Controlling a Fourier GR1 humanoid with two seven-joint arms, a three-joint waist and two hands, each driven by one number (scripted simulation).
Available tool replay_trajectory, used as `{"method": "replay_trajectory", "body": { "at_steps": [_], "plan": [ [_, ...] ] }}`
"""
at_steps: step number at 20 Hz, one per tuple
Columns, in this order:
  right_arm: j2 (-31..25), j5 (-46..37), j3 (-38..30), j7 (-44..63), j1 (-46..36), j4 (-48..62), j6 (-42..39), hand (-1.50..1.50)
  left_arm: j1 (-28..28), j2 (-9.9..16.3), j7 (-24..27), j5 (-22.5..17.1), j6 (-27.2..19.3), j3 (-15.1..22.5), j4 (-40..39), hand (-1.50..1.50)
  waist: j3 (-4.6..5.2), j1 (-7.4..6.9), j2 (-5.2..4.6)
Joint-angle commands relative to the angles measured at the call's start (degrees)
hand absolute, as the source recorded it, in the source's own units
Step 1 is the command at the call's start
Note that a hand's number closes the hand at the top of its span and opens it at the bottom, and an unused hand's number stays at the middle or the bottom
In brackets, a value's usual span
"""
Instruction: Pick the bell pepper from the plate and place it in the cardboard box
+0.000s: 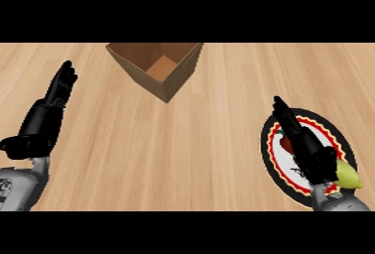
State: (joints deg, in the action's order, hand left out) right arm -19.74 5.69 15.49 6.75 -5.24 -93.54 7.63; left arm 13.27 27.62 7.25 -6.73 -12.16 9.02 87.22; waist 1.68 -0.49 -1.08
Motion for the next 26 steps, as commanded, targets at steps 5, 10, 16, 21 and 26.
{"method": "replay_trajectory", "body": {
  "at_steps": [5, 10, 16, 21, 26],
  "plan": [
    [-8.20, 2.56, -4.73, -8.06, 0.11, 6.46, -12.61, -1.50, -0.33, -5.08, -3.10, 0.64, 5.62, 7.30, -1.56, 0.00, -1.74, 0.63, 0.97],
    [-19.01, -23.08, -1.41, -16.44, 1.04, 4.27, -1.83, -1.50, -0.96, -7.22, -4.85, -1.35, 6.36, 8.85, -2.99, 0.00, -1.55, 2.64, 1.11],
    [-24.41, -36.83, -0.78, -28.59, 8.34, 1.44, 9.02, -1.50, -0.80, -6.58, -8.18, -1.92, 7.89, 9.06, -1.93, 0.00, -1.69, 2.16, 1.53],
    [-32.73, -37.30, -6.87, -20.69, 15.24, -11.58, 4.00, -1.50, -0.22, -9.43, -8.63, 1.68, 5.82, 10.62, -1.54, 0.00, -1.59, 2.03, 1.42],
    [-37.85, -32.68, -7.89, -9.53, 18.71, -23.45, -10.31, -1.50, -1.02, -8.57, -11.55, 1.00, 6.78, 9.41, 2.02, 0.00, -1.56, 1.59, 1.44]
  ]
}}
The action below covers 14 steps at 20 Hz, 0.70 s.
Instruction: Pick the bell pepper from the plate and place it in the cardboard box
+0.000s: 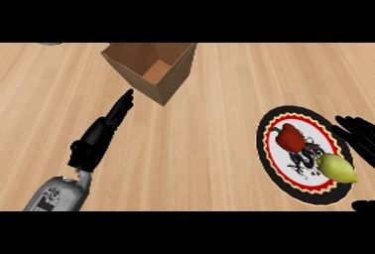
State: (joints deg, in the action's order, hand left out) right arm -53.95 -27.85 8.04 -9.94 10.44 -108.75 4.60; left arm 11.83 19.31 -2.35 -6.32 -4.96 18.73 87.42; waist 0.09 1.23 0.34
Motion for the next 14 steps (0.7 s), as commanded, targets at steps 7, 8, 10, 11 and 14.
{"method": "replay_trajectory", "body": {
  "at_steps": [7, 8, 10, 11, 14],
  "plan": [
    [-1.21, 4.94, -1.05, 16.74, -0.52, -11.51, -19.28, -1.50, 0.15, -3.20, -0.39, 3.39, 0.69, 0.14, -0.13, 0.00, -0.06, -1.09, -0.32],
    [-1.83, 8.00, -3.07, 17.02, 0.06, -13.20, -21.23, -1.50, 5.10, -4.14, -4.23, 2.22, 1.15, -1.34, -2.14, 0.00, -0.06, -0.68, -0.32],
    [2.45, 5.25, -0.55, 19.51, -5.59, -9.75, -22.73, -1.50, 1.18, -5.41, -0.60, 4.74, 0.93, 0.02, -1.38, 0.00, -0.06, -1.35, -0.40],
    [6.01, 2.12, 3.09, 21.36, -6.22, -9.57, -21.06, -1.50, -0.61, -4.32, -3.43, 3.79, 1.38, -0.48, 2.95, 0.00, -0.08, -1.60, -0.36],
    [11.13, -1.40, 6.99, 23.76, -9.75, -7.04, -21.69, -1.50, 2.63, -3.89, -2.88, 2.21, 5.29, -3.16, -0.37, 0.00, -0.07, -1.56, -0.42]
  ]
}}
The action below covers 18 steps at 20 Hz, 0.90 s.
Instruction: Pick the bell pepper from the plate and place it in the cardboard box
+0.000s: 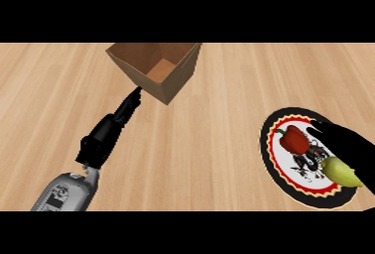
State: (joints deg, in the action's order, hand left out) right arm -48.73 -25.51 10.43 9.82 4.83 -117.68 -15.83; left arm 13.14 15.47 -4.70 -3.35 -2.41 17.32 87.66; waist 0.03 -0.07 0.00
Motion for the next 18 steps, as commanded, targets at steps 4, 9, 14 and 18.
{"method": "replay_trajectory", "body": {
  "at_steps": [4, 9, 14, 18],
  "plan": [
    [8.18, -7.01, 0.92, -0.50, -5.12, 6.46, -4.62, -1.50, -0.49, -2.60, 0.27, 2.41, 2.58, -2.37, -1.16, 0.00, -0.03, 0.05, 0.00],
    [12.45, -13.76, 4.92, -0.97, -7.20, 15.28, -2.79, -1.50, -2.58, -2.34, 4.95, 4.00, 3.34, -3.43, -2.84, 0.00, -0.03, -0.03, -0.04],
    [14.89, -13.78, -0.50, -6.88, -11.94, 22.13, -4.40, -1.50, -2.70, -4.34, 4.78, 5.31, 4.55, -4.87, -3.51, 0.00, -0.03, 0.04, -0.03],
    [18.97, -19.14, 0.82, -6.70, -10.48, 19.85, -2.18, -1.50, -3.44, -4.47, -1.53, 6.15, 5.76, -5.15, 3.89, 0.00, -0.04, 0.03, 0.04]
  ]
}}
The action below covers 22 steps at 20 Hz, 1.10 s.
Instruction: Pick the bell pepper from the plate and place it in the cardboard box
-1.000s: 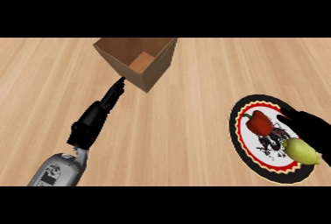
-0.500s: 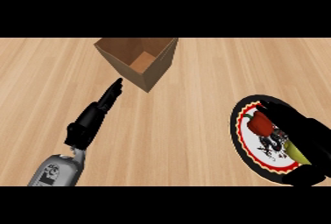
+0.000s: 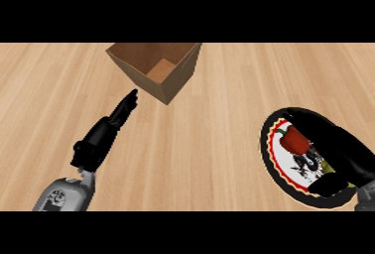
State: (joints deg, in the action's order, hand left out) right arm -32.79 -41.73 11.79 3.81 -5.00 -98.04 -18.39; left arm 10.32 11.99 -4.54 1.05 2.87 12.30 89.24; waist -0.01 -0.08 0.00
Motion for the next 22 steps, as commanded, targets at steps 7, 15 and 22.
{"method": "replay_trajectory", "body": {
  "at_steps": [7, 15, 22],
  "plan": [
    [5.79, -7.69, -2.28, -2.45, -2.25, 4.13, -2.78, -1.50, -0.24, -2.66, -0.75, 2.93, 3.45, -2.28, 0.23, 0.00, 0.01, 0.01, 0.01],
    [7.61, -12.19, -3.23, -6.28, -2.29, 9.52, -2.88, -1.50, 0.53, -3.45, -3.52, 3.08, 5.25, -4.75, 2.75, 0.00, 0.01, 0.02, 0.02],
    [8.92, -16.33, -3.97, -11.21, -2.62, 18.03, 1.10, -1.50, 1.28, -4.25, -1.48, 3.75, 6.36, -6.67, 0.14, 0.00, 0.00, -0.02, -0.01]
  ]
}}
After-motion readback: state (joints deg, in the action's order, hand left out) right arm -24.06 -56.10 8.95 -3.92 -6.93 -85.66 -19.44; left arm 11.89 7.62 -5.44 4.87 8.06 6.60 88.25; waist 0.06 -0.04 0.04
